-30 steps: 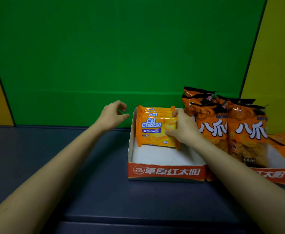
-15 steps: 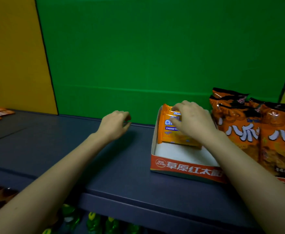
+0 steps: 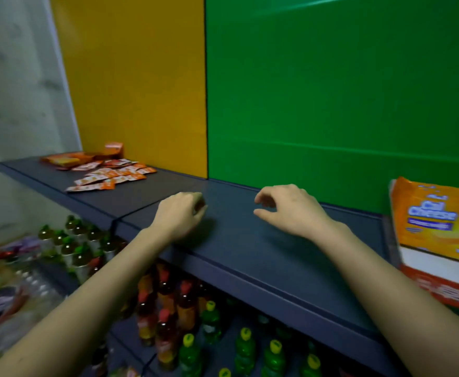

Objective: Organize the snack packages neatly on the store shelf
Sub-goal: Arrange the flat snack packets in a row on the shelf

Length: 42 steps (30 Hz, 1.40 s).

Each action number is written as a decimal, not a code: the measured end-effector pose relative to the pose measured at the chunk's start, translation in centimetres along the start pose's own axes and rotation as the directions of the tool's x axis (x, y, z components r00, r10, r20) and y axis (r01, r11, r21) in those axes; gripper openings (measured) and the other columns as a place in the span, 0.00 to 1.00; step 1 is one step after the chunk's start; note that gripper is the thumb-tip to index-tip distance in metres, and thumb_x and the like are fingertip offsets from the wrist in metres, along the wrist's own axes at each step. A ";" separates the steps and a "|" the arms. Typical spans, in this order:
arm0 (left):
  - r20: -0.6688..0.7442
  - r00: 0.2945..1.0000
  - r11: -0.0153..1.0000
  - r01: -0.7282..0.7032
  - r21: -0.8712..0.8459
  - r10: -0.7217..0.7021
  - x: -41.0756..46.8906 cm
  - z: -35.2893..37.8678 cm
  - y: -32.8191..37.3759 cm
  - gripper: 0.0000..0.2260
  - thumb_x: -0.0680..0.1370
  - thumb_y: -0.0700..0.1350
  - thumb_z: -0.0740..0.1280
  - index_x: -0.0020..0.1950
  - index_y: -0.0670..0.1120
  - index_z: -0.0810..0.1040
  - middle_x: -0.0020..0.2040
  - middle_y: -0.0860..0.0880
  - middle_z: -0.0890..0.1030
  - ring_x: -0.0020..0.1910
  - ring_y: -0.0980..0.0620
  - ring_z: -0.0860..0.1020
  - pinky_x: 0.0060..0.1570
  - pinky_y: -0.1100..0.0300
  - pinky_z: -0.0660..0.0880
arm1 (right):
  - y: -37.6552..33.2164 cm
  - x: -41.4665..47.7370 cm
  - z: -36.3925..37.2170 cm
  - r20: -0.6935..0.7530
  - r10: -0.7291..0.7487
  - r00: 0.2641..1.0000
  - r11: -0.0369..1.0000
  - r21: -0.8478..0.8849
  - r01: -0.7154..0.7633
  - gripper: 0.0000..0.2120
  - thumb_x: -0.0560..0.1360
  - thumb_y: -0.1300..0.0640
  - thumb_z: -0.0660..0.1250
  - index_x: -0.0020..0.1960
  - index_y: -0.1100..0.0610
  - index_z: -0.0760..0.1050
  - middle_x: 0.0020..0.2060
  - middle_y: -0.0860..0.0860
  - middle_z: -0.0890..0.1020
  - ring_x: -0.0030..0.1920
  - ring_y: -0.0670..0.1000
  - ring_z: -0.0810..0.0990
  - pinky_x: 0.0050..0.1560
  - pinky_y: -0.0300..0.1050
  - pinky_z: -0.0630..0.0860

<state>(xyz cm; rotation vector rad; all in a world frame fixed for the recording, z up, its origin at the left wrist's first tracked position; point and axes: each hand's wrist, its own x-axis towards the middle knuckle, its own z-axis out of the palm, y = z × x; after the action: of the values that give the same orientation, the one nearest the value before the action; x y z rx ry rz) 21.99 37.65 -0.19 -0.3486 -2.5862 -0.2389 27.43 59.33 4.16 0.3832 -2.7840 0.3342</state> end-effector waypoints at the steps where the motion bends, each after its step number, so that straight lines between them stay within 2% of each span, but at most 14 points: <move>1: 0.007 1.000 1.000 0.015 0.011 -0.015 -0.5 -0.4 -1.7 0.12 0.79 0.51 0.60 0.54 0.46 0.76 0.55 0.46 0.81 0.54 0.43 0.78 0.46 0.54 0.72 | -1.5 0.8 0.7 0.002 -0.012 1.000 1.000 0.020 0.012 0.14 0.75 0.46 0.64 0.59 0.48 0.76 0.55 0.46 0.81 0.56 0.50 0.78 0.58 0.49 0.75; 12: 0.032 0.997 0.993 0.071 0.090 -0.074 -6.0 -4.0 -20.9 0.11 0.79 0.52 0.59 0.54 0.47 0.76 0.54 0.48 0.80 0.54 0.45 0.77 0.43 0.55 0.71 | -18.4 8.7 10.2 0.072 -0.067 0.995 0.981 0.186 0.052 0.11 0.74 0.45 0.65 0.55 0.46 0.76 0.50 0.44 0.81 0.54 0.49 0.78 0.54 0.46 0.75; 16: 0.028 0.994 0.990 0.100 0.096 -0.103 -6.8 -4.7 -26.6 0.12 0.79 0.52 0.59 0.55 0.47 0.76 0.55 0.49 0.80 0.55 0.46 0.77 0.41 0.56 0.69 | -23.2 11.7 12.5 0.110 -0.082 0.991 0.976 0.208 0.058 0.12 0.74 0.45 0.65 0.56 0.46 0.76 0.45 0.42 0.78 0.54 0.49 0.78 0.54 0.46 0.74; 20: 0.005 0.987 0.981 0.161 0.107 -0.163 -7.2 -5.2 -31.4 0.12 0.79 0.52 0.60 0.54 0.46 0.76 0.54 0.49 0.80 0.55 0.46 0.77 0.41 0.57 0.67 | -27.1 15.4 14.0 0.110 -0.115 0.987 0.968 0.235 0.087 0.13 0.75 0.45 0.65 0.56 0.47 0.76 0.44 0.42 0.77 0.53 0.50 0.78 0.53 0.46 0.74; 24: -0.016 0.976 0.970 0.217 0.108 -0.217 -7.0 -5.6 -36.5 0.12 0.79 0.53 0.60 0.53 0.48 0.77 0.53 0.50 0.81 0.54 0.46 0.78 0.44 0.56 0.72 | -30.2 20.0 15.7 0.113 -0.154 0.982 0.964 0.236 0.124 0.10 0.75 0.46 0.65 0.54 0.47 0.76 0.44 0.43 0.77 0.53 0.50 0.78 0.53 0.46 0.74; 29: -0.034 0.964 0.960 0.264 0.089 -0.262 -5.4 -5.2 -42.6 0.11 0.79 0.54 0.60 0.53 0.49 0.77 0.51 0.50 0.81 0.51 0.48 0.79 0.44 0.55 0.73 | -33.7 26.5 18.3 0.102 -0.196 0.975 0.959 0.226 0.170 0.12 0.75 0.48 0.65 0.56 0.50 0.77 0.50 0.47 0.80 0.54 0.50 0.77 0.50 0.44 0.72; 34: -0.057 0.960 0.960 0.276 0.045 -0.274 -1.2 -3.8 -48.4 0.11 0.78 0.53 0.60 0.52 0.48 0.77 0.51 0.50 0.81 0.51 0.48 0.79 0.46 0.53 0.76 | -36.7 34.0 21.5 0.083 -0.208 0.975 0.954 0.237 0.184 0.14 0.74 0.48 0.66 0.56 0.52 0.78 0.54 0.51 0.81 0.55 0.52 0.78 0.52 0.46 0.74; 42: -0.065 0.961 0.963 0.270 -0.003 -0.270 6.0 -1.5 -58.5 0.10 0.79 0.52 0.59 0.51 0.49 0.77 0.49 0.51 0.81 0.50 0.50 0.78 0.44 0.56 0.73 | -40.7 46.8 25.3 0.076 -0.101 0.992 0.974 0.210 0.083 0.11 0.73 0.48 0.67 0.52 0.50 0.79 0.55 0.53 0.82 0.56 0.55 0.78 0.56 0.50 0.76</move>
<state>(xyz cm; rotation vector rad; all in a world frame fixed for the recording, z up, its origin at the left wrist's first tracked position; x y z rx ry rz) 0.70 -17.13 -1.74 0.0174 -2.5646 -0.3328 -10.22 3.97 3.86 0.5866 -2.8112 0.6002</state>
